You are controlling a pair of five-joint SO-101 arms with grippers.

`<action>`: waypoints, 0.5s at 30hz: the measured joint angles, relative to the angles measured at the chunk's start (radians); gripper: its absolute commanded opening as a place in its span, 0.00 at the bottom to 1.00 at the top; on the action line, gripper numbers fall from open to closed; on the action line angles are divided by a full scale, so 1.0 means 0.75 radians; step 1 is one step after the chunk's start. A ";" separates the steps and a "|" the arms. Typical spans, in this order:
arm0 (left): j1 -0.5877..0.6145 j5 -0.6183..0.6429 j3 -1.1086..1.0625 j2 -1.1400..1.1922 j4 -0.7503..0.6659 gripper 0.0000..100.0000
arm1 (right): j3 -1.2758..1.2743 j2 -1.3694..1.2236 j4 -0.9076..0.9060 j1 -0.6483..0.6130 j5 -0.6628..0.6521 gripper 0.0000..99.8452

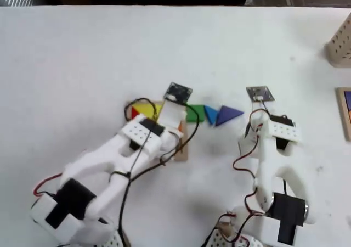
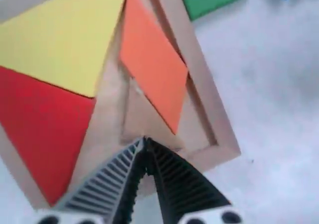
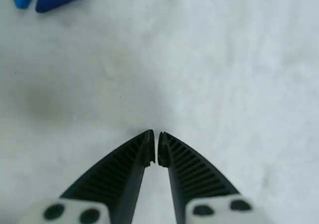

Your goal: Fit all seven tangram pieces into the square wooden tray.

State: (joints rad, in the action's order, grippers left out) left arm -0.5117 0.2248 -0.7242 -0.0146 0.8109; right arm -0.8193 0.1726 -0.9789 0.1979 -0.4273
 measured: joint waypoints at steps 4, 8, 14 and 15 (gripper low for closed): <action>0.047 -0.002 0.012 0.002 -0.023 0.02 | 0.000 0.000 0.000 0.000 0.000 0.02; 0.080 -0.004 0.012 0.006 -0.047 0.02 | 0.000 0.000 0.000 0.000 0.000 0.02; 0.145 -0.004 0.055 0.027 -0.047 0.02 | 0.000 0.000 0.000 0.000 0.000 0.02; 0.158 -0.004 0.061 0.029 -0.045 0.02 | 0.000 0.000 0.000 0.000 0.000 0.02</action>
State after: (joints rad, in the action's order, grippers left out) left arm -0.3936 0.2217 -0.6782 0.0069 0.7772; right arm -0.8193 0.1726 -0.9789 0.1979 -0.4273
